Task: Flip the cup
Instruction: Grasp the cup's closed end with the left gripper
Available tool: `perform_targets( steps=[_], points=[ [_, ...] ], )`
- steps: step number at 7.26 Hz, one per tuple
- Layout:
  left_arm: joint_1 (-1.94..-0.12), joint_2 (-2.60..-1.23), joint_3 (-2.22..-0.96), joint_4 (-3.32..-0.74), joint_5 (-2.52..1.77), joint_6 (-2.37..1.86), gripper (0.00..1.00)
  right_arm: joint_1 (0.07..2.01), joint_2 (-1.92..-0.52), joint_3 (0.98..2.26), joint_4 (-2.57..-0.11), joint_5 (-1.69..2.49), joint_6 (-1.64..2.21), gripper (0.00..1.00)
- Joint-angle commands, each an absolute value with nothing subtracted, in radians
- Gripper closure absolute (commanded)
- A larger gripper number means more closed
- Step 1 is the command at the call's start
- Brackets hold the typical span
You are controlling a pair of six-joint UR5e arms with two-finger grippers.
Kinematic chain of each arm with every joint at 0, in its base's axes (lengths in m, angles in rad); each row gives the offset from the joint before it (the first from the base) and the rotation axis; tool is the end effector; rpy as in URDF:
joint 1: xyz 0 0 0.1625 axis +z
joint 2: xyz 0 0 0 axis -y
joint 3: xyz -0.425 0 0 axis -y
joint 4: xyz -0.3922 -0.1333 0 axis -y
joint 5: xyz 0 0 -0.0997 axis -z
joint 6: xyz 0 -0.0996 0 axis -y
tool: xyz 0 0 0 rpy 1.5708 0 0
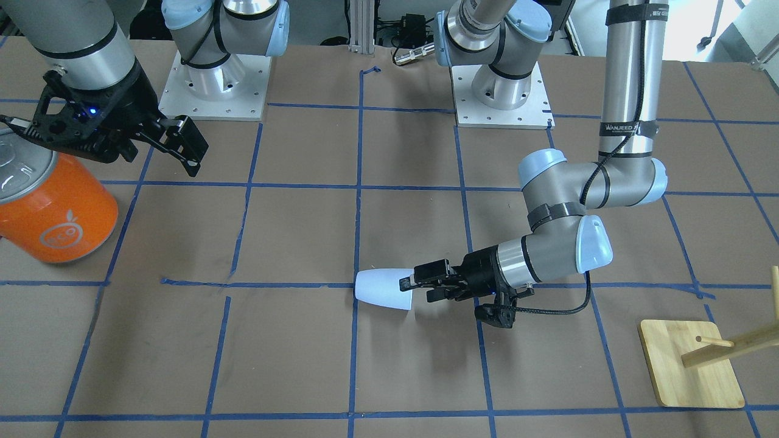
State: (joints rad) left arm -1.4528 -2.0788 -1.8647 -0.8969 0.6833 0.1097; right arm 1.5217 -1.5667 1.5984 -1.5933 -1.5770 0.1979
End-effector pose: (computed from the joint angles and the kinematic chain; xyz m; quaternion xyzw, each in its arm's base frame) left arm -0.1419 -0.5911 0.1769 0.0312 -0.9012 -0.0087 0.4322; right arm 0.1084 -0.4984 0.4746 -0.1232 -0.9924 -0.0044 0.0034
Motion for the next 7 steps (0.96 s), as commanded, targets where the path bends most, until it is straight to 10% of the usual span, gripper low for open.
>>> perform_targets(
  steps=[1, 3, 4, 5, 7],
  points=[
    [-1.482, -2.082, -1.908, -0.865, 0.683, 0.097, 0.03, 1.522, -1.565, 1.6, -1.595, -1.577, 0.198, 0.0],
    [-1.543, -2.077, -1.908, -0.844, 0.683, 0.072, 0.2, 1.522, -1.559, 1.598, -1.595, -1.58, 0.198, 0.0],
    [-1.543, -2.075, -1.902, -0.844, 0.705, 0.09, 0.62, 1.522, -1.559, 1.598, -1.597, -1.578, 0.198, 0.0],
    [-1.542, -2.074, -1.881, -0.844, 0.707, 0.091, 0.83, 1.522, -1.559, 1.598, -1.597, -1.578, 0.198, 0.0],
    [-1.542, -2.072, -1.839, -0.857, 0.751, 0.063, 1.0, 1.522, -1.559, 1.598, -1.595, -1.58, 0.198, 0.0]
  ],
)
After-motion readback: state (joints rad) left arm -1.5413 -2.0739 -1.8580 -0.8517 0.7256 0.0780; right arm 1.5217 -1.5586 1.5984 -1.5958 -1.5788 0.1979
